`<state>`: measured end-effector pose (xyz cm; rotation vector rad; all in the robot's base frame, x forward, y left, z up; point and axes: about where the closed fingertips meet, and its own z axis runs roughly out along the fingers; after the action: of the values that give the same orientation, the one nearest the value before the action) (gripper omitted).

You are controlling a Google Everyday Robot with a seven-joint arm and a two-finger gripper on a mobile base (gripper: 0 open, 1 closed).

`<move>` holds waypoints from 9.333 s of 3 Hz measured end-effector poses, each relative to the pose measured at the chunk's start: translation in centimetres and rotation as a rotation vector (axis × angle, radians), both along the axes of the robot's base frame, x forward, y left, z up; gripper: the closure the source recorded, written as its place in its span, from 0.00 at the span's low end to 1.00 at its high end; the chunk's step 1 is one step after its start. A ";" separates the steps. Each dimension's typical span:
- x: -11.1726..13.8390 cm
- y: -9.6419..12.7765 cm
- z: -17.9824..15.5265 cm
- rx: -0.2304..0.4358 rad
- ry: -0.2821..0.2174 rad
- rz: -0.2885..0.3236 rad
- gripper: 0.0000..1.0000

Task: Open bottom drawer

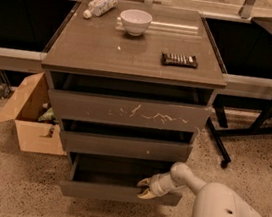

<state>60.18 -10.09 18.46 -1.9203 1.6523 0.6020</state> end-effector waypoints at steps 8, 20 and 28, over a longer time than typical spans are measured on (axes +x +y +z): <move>-0.4 4.2 -1.9 0.088 0.037 0.079 0.36; -7.4 6.4 0.7 -0.005 0.117 0.154 0.00; -14.6 9.0 0.9 -0.044 0.247 0.227 0.57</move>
Offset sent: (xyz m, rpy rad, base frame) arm 0.0000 0.0000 0.0000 0.0000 0.0000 0.0000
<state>45.56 -1.05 19.34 -2.1552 1.6128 0.9326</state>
